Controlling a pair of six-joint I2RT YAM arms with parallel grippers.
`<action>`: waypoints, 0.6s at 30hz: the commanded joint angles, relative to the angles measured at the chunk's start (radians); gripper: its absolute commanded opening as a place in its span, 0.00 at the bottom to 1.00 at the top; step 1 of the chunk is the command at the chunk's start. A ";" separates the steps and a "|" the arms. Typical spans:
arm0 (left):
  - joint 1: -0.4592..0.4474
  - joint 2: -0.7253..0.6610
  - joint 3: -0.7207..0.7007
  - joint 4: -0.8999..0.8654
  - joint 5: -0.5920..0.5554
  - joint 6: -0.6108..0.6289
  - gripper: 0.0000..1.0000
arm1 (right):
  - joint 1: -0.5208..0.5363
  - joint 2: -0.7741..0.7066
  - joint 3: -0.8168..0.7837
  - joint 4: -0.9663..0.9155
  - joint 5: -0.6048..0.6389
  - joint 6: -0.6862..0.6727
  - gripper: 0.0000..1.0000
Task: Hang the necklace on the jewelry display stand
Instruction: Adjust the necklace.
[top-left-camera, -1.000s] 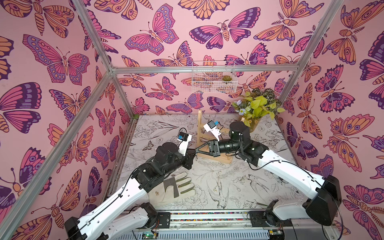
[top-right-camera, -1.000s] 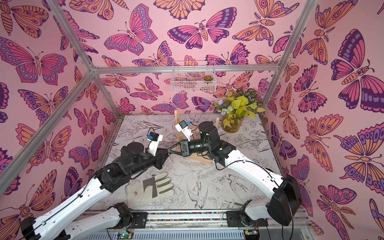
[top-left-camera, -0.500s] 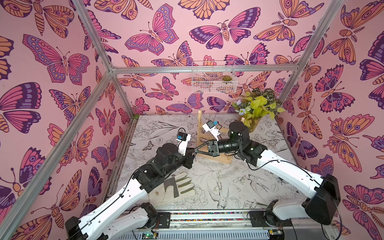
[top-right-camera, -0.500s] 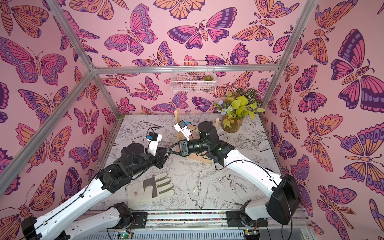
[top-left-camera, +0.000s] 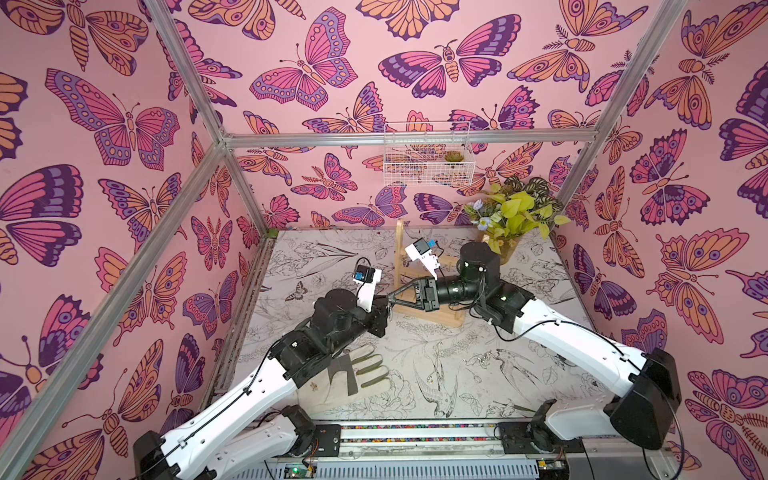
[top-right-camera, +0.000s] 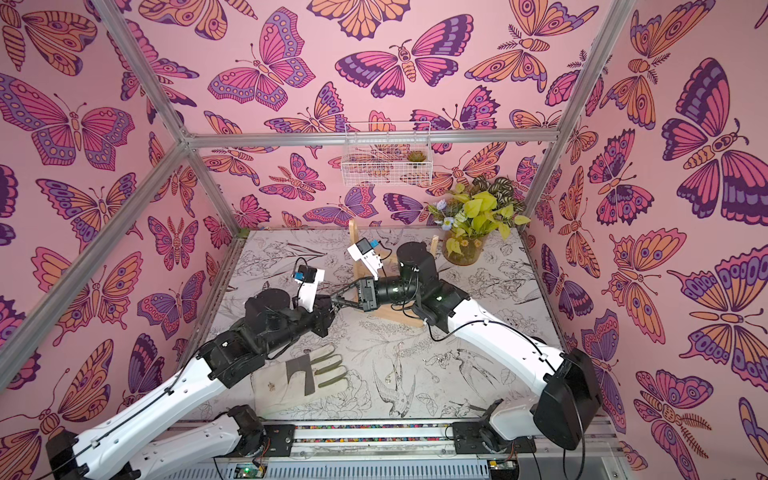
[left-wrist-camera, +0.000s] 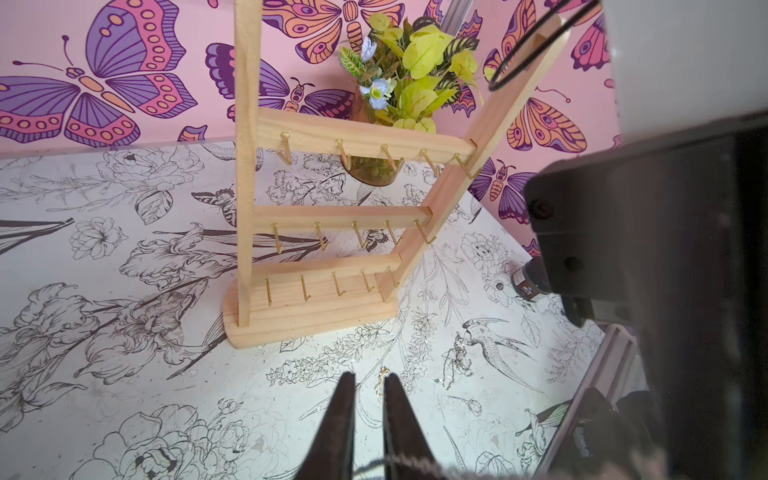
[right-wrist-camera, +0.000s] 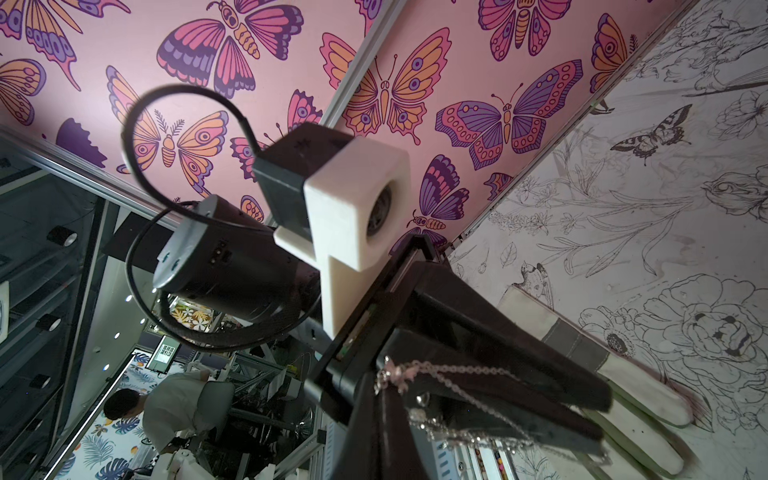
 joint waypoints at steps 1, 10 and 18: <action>-0.003 -0.020 -0.014 0.039 -0.014 0.008 0.10 | 0.006 -0.009 0.031 0.017 -0.015 0.001 0.00; -0.003 -0.053 0.008 -0.013 -0.091 0.026 0.00 | -0.008 -0.046 0.007 -0.023 -0.003 -0.032 0.00; -0.003 -0.060 0.039 0.011 -0.158 0.051 0.00 | -0.017 -0.042 -0.034 0.003 -0.024 -0.021 0.00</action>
